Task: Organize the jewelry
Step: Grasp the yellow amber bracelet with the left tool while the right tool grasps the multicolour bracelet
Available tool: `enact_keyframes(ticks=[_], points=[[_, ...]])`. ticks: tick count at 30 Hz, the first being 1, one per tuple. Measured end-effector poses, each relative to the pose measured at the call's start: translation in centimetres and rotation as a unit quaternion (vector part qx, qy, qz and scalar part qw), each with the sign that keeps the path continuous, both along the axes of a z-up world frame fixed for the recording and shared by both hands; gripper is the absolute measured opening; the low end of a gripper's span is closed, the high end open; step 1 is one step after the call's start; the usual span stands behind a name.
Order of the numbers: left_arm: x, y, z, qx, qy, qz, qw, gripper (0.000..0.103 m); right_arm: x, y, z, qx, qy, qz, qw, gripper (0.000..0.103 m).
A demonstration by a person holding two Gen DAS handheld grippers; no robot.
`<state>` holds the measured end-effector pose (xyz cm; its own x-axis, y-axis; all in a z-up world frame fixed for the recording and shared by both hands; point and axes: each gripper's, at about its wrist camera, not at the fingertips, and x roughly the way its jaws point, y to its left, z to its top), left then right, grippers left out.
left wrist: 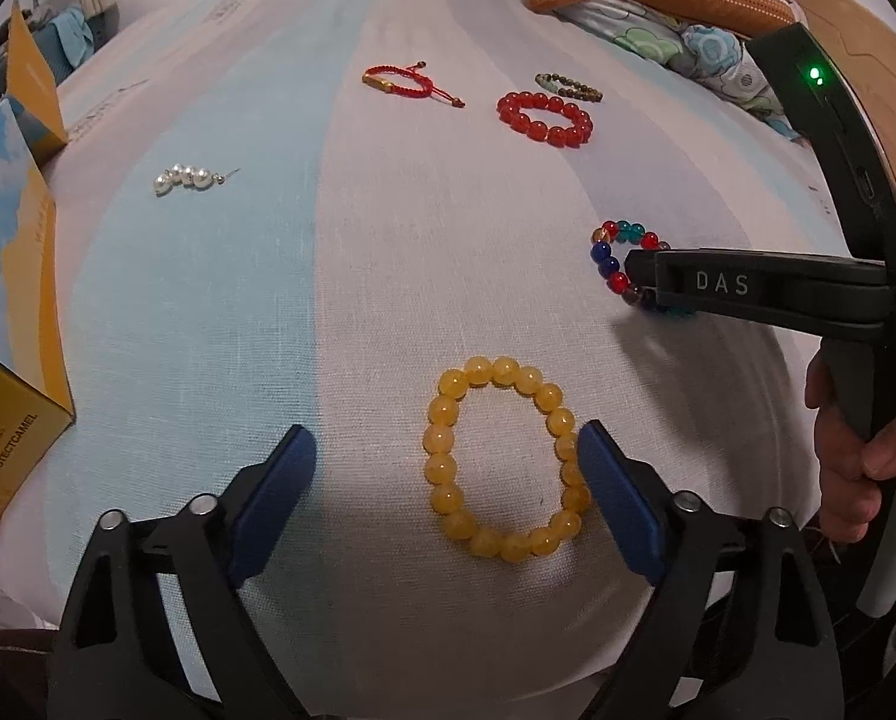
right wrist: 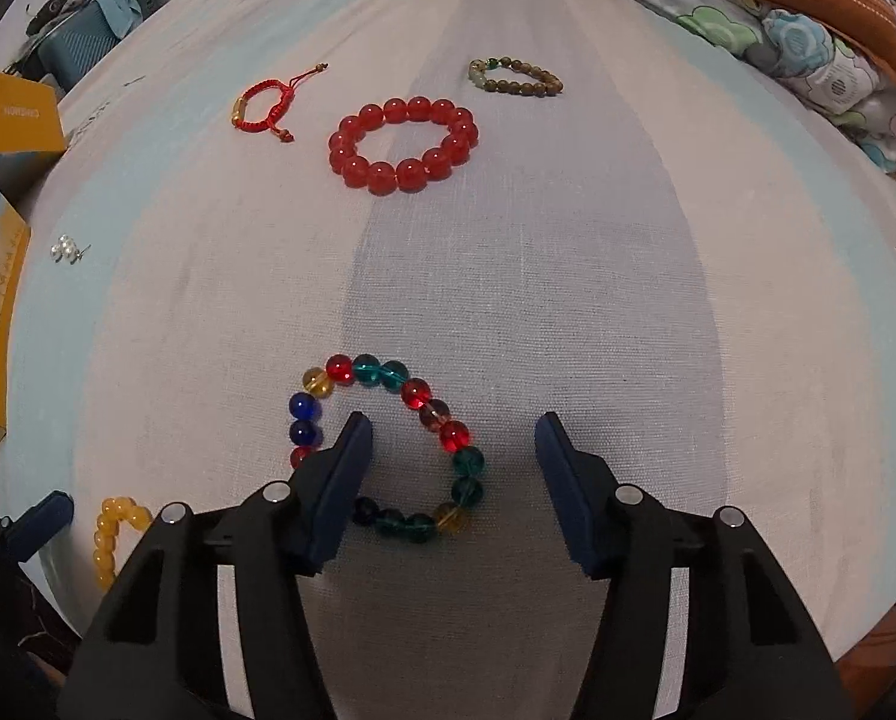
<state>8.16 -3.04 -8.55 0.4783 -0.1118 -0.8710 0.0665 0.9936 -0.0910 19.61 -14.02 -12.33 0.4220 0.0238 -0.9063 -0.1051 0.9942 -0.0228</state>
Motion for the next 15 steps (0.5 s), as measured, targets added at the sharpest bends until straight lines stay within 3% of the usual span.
enact_keyframes(ticks=[4, 6, 12, 15], points=[[-0.02, -0.12, -0.32, 0.023, 0.004, -0.001, 0.9997, 0.065, -0.10, 0.31, 0.03, -0.001, -0.001, 0.009, 1.000, 0.031], [-0.05, -0.18, -0.46, 0.029, 0.005, -0.004, 0.9996, 0.063, -0.11, 0.16, 0.08, 0.002, -0.001, 0.006, 1.000, 0.021], [-0.09, -0.27, -0.40, 0.034, 0.010, -0.012, 0.9993, 0.049, -0.18, -0.36, 0.26, 0.011, -0.002, -0.006, 1.000, 0.009], [-0.23, -0.27, -0.21, 0.027, 0.011, -0.016, 0.9994, 0.031, -0.10, -0.66, 0.44, 0.022, -0.002, -0.012, 1.000, 0.009]])
